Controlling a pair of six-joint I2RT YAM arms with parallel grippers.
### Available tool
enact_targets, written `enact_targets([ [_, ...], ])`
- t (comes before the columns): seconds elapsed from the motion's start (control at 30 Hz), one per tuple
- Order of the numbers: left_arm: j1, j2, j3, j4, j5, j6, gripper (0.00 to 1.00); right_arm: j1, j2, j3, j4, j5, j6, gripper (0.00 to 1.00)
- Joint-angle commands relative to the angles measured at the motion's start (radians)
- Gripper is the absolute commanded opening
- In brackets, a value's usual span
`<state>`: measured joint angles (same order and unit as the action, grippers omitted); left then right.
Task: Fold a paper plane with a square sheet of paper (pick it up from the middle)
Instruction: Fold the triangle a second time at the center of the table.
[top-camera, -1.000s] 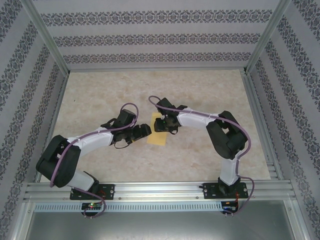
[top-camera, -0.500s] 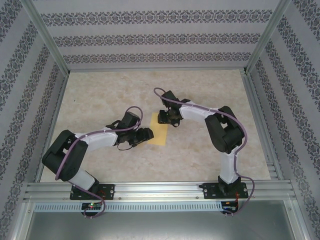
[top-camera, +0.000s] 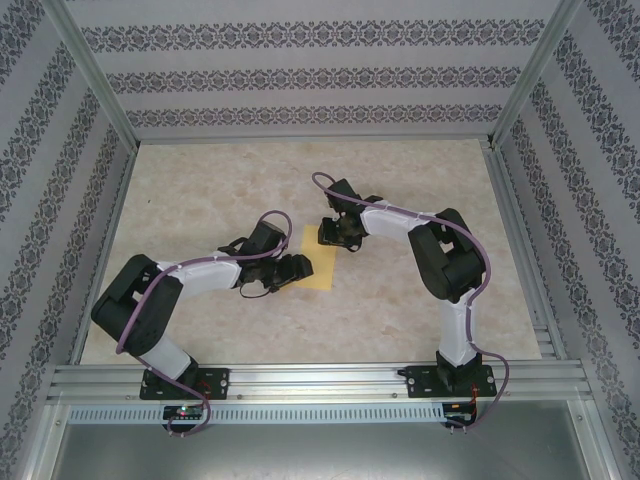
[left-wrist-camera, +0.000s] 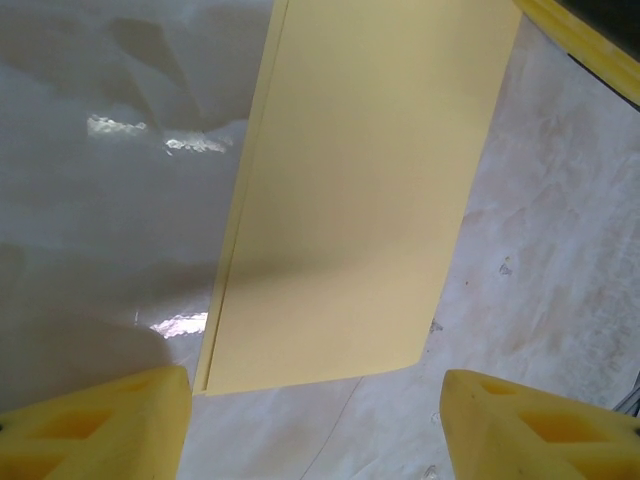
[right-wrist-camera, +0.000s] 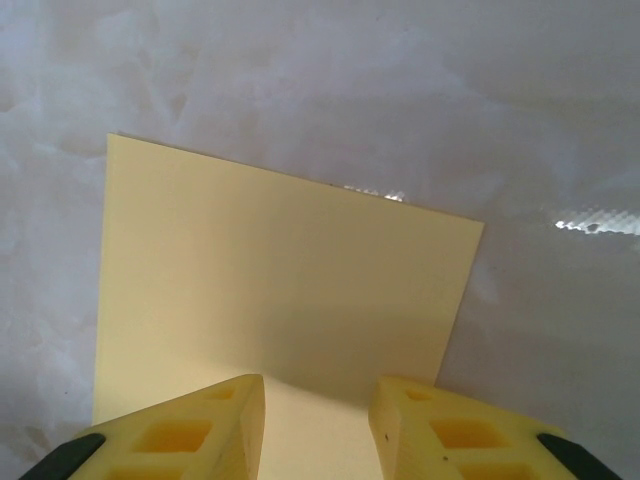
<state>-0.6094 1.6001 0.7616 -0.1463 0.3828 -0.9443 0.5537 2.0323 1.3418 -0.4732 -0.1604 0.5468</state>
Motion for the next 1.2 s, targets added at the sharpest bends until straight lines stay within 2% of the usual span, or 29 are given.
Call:
enact_targets([
  [0.0, -0.019, 0.020, 0.033, 0.009, 0.017, -0.002, 0.68, -0.024, 0.047, -0.036, -0.007, 0.025, 0.019, 0.36],
  [0.73, -0.040, 0.099, 0.110, -0.033, 0.011, 0.016, 0.71, -0.027, 0.053, -0.059, 0.001, 0.012, 0.014, 0.35],
  [1.17, -0.040, 0.028, 0.089, -0.048, 0.008, 0.012, 0.67, -0.026, 0.058, -0.067, 0.005, 0.013, 0.013, 0.35],
])
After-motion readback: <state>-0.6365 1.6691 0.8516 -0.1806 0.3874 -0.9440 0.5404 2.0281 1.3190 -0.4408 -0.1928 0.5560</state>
